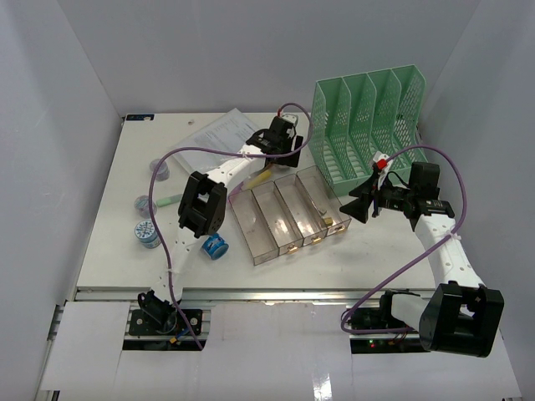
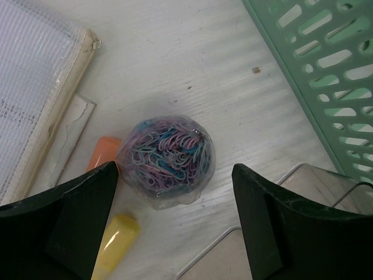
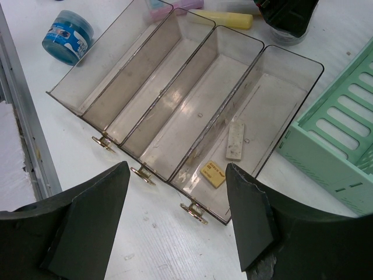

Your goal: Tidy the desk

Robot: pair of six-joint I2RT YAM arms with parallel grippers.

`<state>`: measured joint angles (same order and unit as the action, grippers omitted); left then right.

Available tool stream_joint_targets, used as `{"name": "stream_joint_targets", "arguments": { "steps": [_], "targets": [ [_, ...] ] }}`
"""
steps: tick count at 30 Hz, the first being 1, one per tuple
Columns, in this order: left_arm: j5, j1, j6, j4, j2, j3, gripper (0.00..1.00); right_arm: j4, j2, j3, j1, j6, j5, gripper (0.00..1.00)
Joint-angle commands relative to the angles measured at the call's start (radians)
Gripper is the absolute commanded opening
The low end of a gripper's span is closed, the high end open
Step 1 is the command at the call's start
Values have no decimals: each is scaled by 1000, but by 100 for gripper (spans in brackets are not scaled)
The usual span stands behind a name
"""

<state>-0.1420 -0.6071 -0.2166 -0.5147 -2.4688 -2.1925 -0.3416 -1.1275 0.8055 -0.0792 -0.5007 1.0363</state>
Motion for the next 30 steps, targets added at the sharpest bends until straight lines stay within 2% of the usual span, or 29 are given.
{"name": "stream_joint_targets", "arguments": {
  "steps": [1,12,13,16,19,24,30],
  "targets": [
    [0,-5,16,-4,1,-52,87,-1,-5,6,-8,1,28,73],
    [-23,-5,19,0,-31,-96,70,-1,-9,3,-13,-8,31,73],
    [-21,-5,19,2,-29,-98,67,-1,-9,3,-15,-9,31,73],
    [-11,-6,20,7,-16,-98,49,-2,-11,0,-16,-10,31,73],
    [-7,-9,19,15,-1,-94,39,0,-12,-2,-21,-12,31,73],
    [1,-11,18,29,69,-64,28,-2,-17,-5,-31,-14,34,73],
    [34,-19,9,87,271,95,19,-2,-20,-12,-44,-19,38,72]
  ]
}}
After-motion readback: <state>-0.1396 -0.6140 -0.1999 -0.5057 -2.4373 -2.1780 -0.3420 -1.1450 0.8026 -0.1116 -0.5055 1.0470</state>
